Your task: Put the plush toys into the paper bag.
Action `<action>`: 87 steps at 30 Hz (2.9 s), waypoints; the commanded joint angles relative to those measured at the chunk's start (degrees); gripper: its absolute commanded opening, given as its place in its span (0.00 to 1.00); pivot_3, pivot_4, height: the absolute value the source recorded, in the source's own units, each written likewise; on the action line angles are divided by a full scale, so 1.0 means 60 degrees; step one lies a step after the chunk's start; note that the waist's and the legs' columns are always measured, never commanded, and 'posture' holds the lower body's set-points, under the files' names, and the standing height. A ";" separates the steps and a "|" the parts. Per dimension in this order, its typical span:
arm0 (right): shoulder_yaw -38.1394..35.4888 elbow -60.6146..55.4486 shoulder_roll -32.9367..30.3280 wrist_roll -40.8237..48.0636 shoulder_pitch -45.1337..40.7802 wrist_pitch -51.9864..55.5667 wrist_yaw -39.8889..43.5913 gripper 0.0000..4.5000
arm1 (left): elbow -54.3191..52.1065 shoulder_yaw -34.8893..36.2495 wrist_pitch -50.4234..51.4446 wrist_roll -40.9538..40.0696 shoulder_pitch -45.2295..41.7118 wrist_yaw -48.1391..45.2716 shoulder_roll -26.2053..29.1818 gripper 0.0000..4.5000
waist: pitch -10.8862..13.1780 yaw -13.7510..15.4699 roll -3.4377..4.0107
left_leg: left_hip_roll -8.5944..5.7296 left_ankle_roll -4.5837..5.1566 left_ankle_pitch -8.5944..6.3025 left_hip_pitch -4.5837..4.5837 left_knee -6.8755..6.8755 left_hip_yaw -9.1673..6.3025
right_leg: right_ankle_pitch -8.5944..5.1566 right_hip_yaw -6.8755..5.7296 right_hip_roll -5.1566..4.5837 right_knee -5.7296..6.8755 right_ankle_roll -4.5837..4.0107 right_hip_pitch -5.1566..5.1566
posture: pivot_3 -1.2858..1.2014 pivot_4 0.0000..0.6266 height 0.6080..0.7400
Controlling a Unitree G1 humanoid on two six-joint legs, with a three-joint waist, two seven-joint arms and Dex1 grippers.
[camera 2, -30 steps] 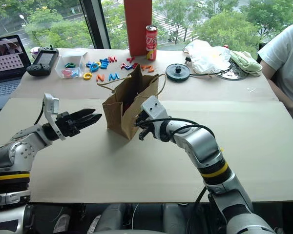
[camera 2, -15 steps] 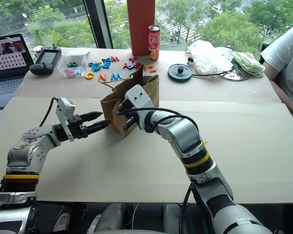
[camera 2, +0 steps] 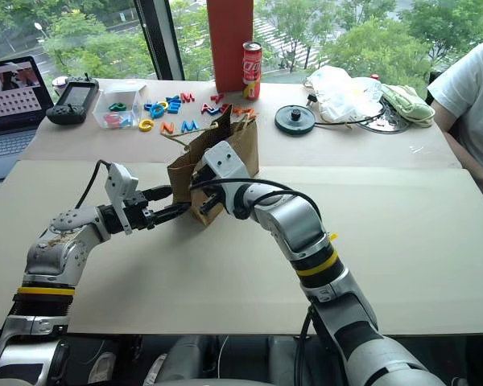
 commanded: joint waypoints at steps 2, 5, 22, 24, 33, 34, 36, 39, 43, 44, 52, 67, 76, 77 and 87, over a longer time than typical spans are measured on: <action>-0.0240 -0.0136 0.0068 -0.0094 -0.0310 -0.0243 0.0013 0.00 | -0.0370 0.0074 -0.0139 -0.0043 -0.0146 -0.0256 0.0211 0.75 | 0.0000 -0.0002 0.0000 | 0.0001 0.0000 0.0000 -0.0001 0.0000 0.0000 | 0.0000 -0.0001 0.0001 0.0000 0.0000 -0.0001 | 0.52 0.24 0.99; -0.0239 -0.0113 0.0105 -0.0138 -0.0315 -0.0243 0.0030 0.00 | -0.0373 0.0120 -0.0158 -0.0051 -0.0225 -0.0325 0.0288 0.75 | 0.0000 -0.0006 0.0000 | 0.0001 0.0000 0.0000 0.0000 0.0000 0.0000 | 0.0000 -0.0001 0.0001 0.0000 0.0000 -0.0001 | 0.52 0.24 0.99; -0.0230 0.0037 0.0160 -0.0211 -0.0402 -0.0232 0.0100 0.00 | -0.1174 -0.0038 -0.0094 0.0220 0.0148 0.0338 0.0215 0.99 | 0.0000 -0.0013 0.0000 | 0.0003 0.0000 0.0000 0.0001 0.0000 0.0000 | 0.0000 0.0000 0.0002 0.0001 0.0000 -0.0001 | 0.52 0.24 0.99; -0.0214 0.0054 0.0186 -0.0203 -0.0439 -0.0227 0.0106 0.00 | -0.1184 -0.0194 -0.0209 0.0435 0.0140 0.0481 0.0145 0.99 | 0.0000 -0.0010 0.0001 | 0.0002 0.0000 0.0000 0.0000 0.0000 0.0000 | 0.0000 0.0000 0.0002 0.0001 0.0000 0.0000 | 0.52 0.24 0.99; -0.0219 0.0144 0.0305 -0.0203 -0.0544 -0.0237 0.0097 0.00 | -0.0710 -0.0448 -0.0815 0.1121 -0.0231 0.1445 -0.0771 0.99 | 0.0000 0.0009 0.0000 | -0.0002 0.0000 0.0000 -0.0002 0.0000 0.0002 | 0.0000 0.0000 -0.0001 0.0000 0.0000 0.0001 | 0.52 0.24 0.99; -0.0217 0.0133 0.0316 -0.0207 -0.0534 -0.0228 0.0092 0.00 | -0.0612 -0.0439 -0.0885 0.1169 -0.0304 0.1546 -0.0884 0.99 | 0.0000 0.0008 0.0000 | -0.0003 0.0000 0.0000 -0.0001 0.0000 0.0001 | 0.0001 0.0000 -0.0001 0.0000 0.0000 0.0001 | 0.52 0.24 0.99; -0.0220 0.0132 0.0335 -0.0214 -0.0530 -0.0221 0.0080 0.00 | -0.0445 -0.0392 -0.0974 0.1204 -0.0425 0.1651 -0.1033 0.99 | 0.0000 0.0010 0.0000 | -0.0002 0.0000 0.0000 -0.0002 0.0000 0.0001 | 0.0001 -0.0001 -0.0001 0.0000 0.0000 0.0001 | 0.52 0.24 0.99; -0.0237 0.0142 0.0347 -0.0225 -0.0531 -0.0223 0.0067 0.00 | -0.0156 -0.0366 -0.1196 0.1314 -0.0559 0.1754 -0.1124 0.99 | 0.0000 -0.0003 0.0000 | -0.0002 0.0000 0.0000 0.0001 0.0000 0.0000 | 0.0001 0.0000 0.0000 0.0002 0.0000 0.0002 | 0.52 0.24 0.99; -0.0253 0.0137 0.0342 -0.0241 -0.0529 -0.0221 0.0051 0.00 | 0.0052 -0.0395 -0.1448 0.1405 -0.0633 0.1733 -0.1160 0.99 | 0.0000 -0.0011 0.0000 | 0.0000 0.0000 0.0000 -0.0001 0.0000 -0.0001 | 0.0001 -0.0001 0.0003 0.0003 0.0000 -0.0001 | 0.52 0.24 0.99; -0.0255 0.0129 0.0340 -0.0241 -0.0526 -0.0216 0.0049 0.00 | 0.0074 -0.0396 -0.1474 0.1410 -0.0637 0.1724 -0.1164 0.99 | 0.0000 -0.0010 0.0000 | 0.0000 0.0000 0.0000 0.0000 0.0000 0.0000 | 0.0001 -0.0001 0.0002 0.0003 0.0000 0.0000 | 0.52 0.24 0.99; -0.0258 0.0067 0.0278 -0.0264 -0.0475 -0.0161 0.0024 0.00 | 0.0221 -0.0316 -0.1772 0.1364 -0.0655 0.1639 -0.1276 0.41 | 0.0000 0.0002 0.0000 | 0.0000 0.0000 0.0000 -0.0001 0.0000 0.0000 | 0.0001 -0.0002 0.0001 0.0002 0.0000 0.0001 | 0.52 0.24 0.99; -0.0366 -0.0185 -0.0047 -0.0241 -0.0231 -0.0007 0.0008 0.00 | 0.0122 -0.0060 -0.1911 0.1144 -0.0564 0.1753 -0.1435 0.04 | 0.0000 0.0002 0.0000 | 0.0000 0.0000 0.0000 -0.0001 0.0000 -0.0001 | 0.0001 -0.0001 0.0001 0.0002 0.0000 0.0001 | 0.52 0.24 0.99; -0.0672 -0.0994 -0.0674 -0.0085 0.0270 -0.0176 0.0231 0.00 | 0.0263 -0.0087 -0.2107 0.1048 -0.0491 0.1619 -0.1480 0.04 | 0.0000 0.0006 0.0000 | -0.0002 0.0000 0.0000 -0.0002 0.0000 -0.0001 | 0.0001 0.0000 -0.0001 0.0000 0.0000 0.0002 | 0.52 0.24 0.99; -0.0757 -0.1181 -0.0788 -0.0021 0.0376 -0.0229 0.0309 0.00 | 0.0272 -0.0093 -0.2125 0.1046 -0.0482 0.1629 -0.1494 0.04 | 0.0000 0.0009 0.0000 | -0.0002 0.0000 0.0000 -0.0002 0.0000 -0.0001 | 0.0001 0.0000 -0.0001 -0.0001 0.0000 0.0002 | 0.52 0.24 0.99; -0.4297 -0.2343 -0.3630 0.1888 0.1883 -0.0568 0.2539 0.00 | -0.0123 0.0104 -0.2228 0.0575 -0.0545 0.0664 -0.1097 0.04 | 0.0000 0.0062 -0.0001 | -0.0009 0.0004 -0.0002 -0.0002 0.0001 -0.0005 | 0.0001 -0.0003 -0.0004 -0.0020 0.0003 0.0016 | 0.52 0.24 0.99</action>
